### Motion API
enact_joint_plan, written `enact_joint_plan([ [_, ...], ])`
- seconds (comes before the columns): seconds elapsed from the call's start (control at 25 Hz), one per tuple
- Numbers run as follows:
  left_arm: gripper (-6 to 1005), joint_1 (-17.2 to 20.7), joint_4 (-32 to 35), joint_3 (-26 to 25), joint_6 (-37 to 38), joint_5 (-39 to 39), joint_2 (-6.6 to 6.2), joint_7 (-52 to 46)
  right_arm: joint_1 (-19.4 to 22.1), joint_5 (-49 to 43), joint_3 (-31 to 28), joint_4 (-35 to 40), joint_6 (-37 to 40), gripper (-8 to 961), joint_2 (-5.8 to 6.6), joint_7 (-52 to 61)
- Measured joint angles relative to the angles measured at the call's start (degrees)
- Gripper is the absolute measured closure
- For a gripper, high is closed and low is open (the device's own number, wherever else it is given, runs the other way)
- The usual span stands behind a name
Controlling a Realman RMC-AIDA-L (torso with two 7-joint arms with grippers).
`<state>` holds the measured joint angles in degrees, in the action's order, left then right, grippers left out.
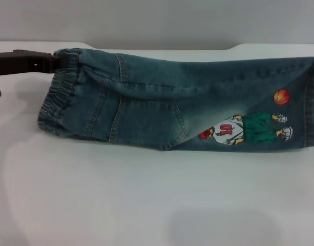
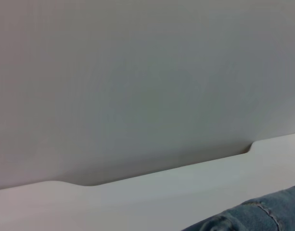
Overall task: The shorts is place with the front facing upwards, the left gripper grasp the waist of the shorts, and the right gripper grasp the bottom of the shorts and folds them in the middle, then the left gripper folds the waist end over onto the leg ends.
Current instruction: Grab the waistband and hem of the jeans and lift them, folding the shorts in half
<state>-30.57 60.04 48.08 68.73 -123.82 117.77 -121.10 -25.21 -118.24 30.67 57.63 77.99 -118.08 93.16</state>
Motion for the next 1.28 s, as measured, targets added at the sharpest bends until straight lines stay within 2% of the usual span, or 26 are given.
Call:
enact_joint_plan([
  [0.28,952,0.3,-0.3,-0.1,-0.8,0.1,-0.02,0.0,-0.7,0.2,-0.1,-0.7,-0.9,912,0.16,0.3],
  [1.08,841,-0.5,-0.3,-0.1,-2.9,0.2,-0.07,-0.6,-2.6,-1.1,0.2,-5.6,-5.7,909,1.01,0.0],
  [1.28,813,-0.6,-1.4,-0.1,-4.0,0.7,-0.04,-0.9,-3.2,-3.1,2.4,-5.6,-7.0,908,1.04,1.2],
])
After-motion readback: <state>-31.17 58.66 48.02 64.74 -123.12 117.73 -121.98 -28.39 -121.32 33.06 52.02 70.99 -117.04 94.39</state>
